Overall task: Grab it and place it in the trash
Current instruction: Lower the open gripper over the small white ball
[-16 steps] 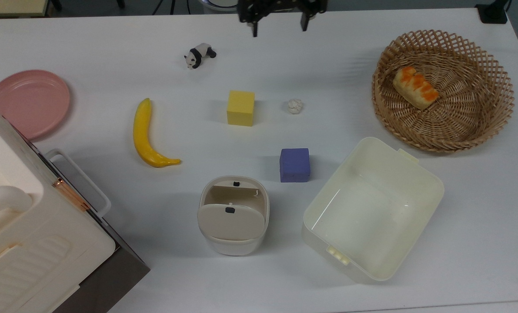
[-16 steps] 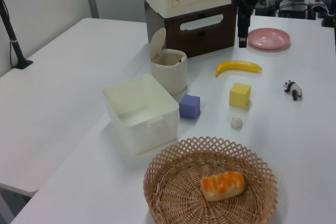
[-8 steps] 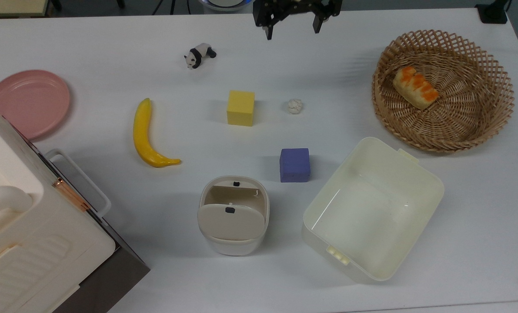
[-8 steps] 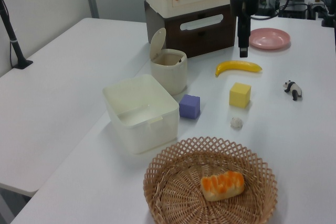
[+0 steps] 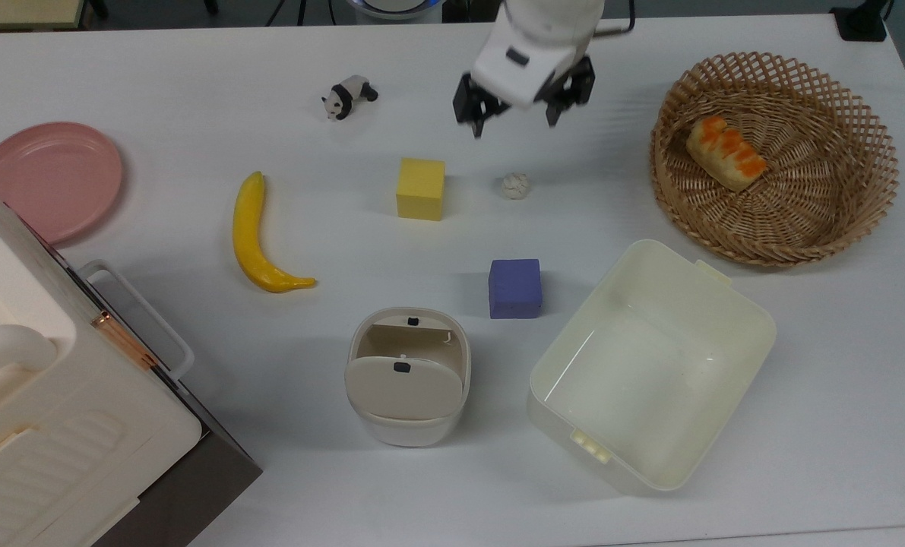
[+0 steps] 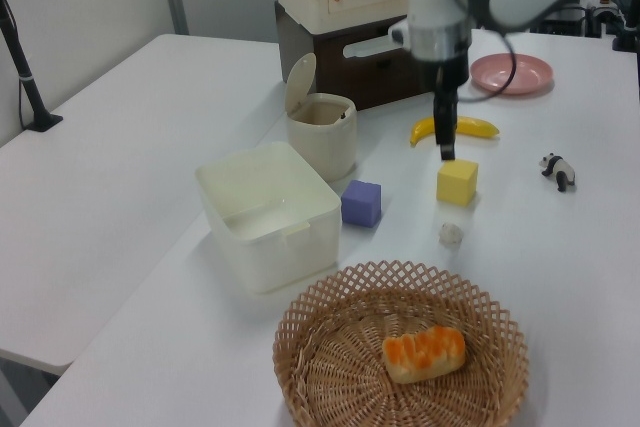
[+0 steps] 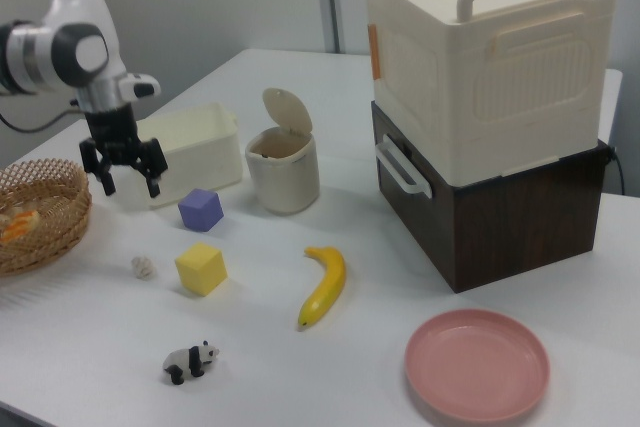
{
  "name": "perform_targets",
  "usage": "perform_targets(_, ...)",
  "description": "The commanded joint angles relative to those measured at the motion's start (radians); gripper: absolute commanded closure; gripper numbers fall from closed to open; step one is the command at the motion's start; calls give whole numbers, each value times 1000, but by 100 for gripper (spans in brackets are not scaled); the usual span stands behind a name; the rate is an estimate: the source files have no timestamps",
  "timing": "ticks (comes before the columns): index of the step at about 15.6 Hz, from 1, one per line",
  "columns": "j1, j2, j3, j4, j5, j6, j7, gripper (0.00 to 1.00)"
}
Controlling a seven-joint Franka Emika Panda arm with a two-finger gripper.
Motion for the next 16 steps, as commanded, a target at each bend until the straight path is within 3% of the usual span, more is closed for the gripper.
perform_targets(1, 35, 17, -18, -104, 15, 151, 1, 0)
perform_targets(9, 68, 59, -16, -230, 15, 314, -5, 0)
perform_targets(14, 58, 99, -16, -236, 15, 351, -18, 1)
perform_targets(16, 58, 112, -16, -236, 15, 357, -18, 6)
